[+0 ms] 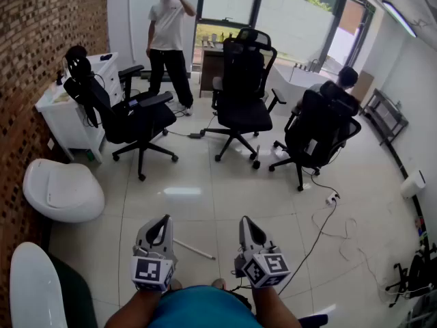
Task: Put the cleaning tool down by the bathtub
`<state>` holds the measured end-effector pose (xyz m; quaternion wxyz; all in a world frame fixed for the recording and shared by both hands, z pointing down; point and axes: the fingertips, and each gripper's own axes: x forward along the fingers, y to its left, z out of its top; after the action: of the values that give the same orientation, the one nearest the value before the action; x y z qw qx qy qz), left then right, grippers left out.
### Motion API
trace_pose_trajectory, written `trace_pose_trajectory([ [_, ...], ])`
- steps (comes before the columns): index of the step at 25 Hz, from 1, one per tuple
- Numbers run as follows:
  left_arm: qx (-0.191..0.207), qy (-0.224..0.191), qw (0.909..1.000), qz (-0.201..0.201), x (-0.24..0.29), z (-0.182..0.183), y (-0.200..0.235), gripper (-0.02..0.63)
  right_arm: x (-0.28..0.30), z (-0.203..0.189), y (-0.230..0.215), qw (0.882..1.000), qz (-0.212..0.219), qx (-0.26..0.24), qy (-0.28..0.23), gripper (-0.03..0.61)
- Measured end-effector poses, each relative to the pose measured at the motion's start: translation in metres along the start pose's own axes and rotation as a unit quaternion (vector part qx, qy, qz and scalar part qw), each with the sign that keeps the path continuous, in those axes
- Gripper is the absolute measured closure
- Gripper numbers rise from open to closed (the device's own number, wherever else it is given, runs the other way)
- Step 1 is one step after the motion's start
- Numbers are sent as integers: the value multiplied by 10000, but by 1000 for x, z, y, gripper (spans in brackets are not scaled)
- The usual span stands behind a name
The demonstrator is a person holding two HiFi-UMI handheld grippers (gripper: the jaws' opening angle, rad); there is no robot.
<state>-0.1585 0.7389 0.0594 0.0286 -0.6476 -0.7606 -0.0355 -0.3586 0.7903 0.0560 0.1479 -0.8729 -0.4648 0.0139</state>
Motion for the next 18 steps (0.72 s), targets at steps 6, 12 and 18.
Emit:
trace_pose_trajectory([
  [6,65,-322,9994,133,21,3,41,618,36,-2,3,9998,-13,-120,-177,561],
  [12,-28,-277,9987,432,0,-3,77,618,61,-17,37,9988,328,-370,32,561],
  [18,45,-160,9969,771,-26,-22,130,618,94,-43,83,9951,687,-628,326,560],
])
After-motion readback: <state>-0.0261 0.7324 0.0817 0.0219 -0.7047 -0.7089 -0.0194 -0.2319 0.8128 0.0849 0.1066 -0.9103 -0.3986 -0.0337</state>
